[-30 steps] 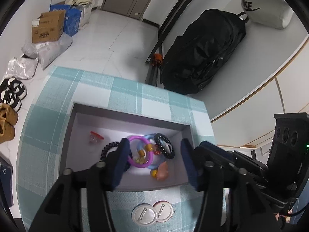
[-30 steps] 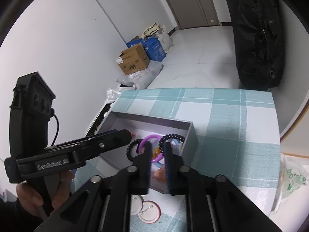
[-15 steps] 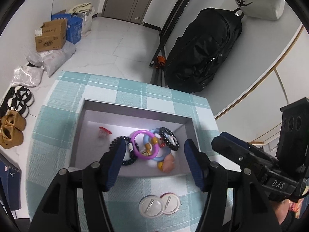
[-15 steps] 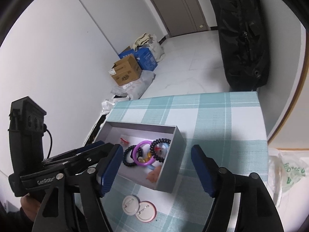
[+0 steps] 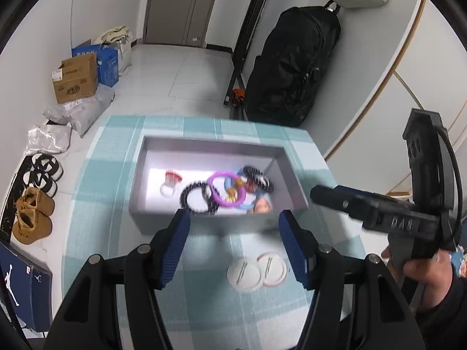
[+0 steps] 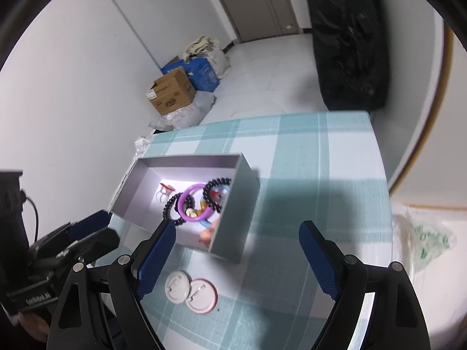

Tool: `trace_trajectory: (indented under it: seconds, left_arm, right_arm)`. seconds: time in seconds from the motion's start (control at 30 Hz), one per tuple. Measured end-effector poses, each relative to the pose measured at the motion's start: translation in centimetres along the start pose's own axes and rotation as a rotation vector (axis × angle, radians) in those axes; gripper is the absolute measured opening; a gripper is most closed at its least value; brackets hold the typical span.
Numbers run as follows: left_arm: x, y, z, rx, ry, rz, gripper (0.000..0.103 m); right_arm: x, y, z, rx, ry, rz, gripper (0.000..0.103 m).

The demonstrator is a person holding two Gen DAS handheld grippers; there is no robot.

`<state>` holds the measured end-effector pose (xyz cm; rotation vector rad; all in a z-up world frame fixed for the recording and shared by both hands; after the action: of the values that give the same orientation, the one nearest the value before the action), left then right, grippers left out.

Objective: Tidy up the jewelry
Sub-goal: 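Withdraw both tools from the box toward the badges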

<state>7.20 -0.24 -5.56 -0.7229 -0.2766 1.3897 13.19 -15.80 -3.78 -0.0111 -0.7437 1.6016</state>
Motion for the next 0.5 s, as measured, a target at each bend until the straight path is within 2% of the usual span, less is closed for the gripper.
trace_trajectory:
  seconds: [0.13,0.27,0.5]
  left_arm:
    - [0.5,1.7,-1.2,0.081,0.005,-0.007,0.06]
    - [0.1,3.8,-2.9,0.202,0.004,-0.032,0.06]
    - [-1.7,4.8,-3.4,0.217,0.002,-0.097,0.06]
  right_arm:
    - [-0.3,0.8,0.0,0.013,0.021,-0.003,0.093]
    - [-0.2,1.4,-0.2,0.028,0.045,0.026,0.094]
    - [0.2,2.3,0.3,0.036,0.047,0.037,0.094]
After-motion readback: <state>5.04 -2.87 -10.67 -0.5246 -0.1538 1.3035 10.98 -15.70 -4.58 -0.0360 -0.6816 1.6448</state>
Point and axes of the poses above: each gripper's, at about its wrist camera, not at the fingertips, and z roughly against the way its jaws point, x to its left, y to its underside, the point moved 4 cm from there along -z, roughly the way its jaws point, and after that the axes turned 5 degrees about -z, right-handed, at the moved point
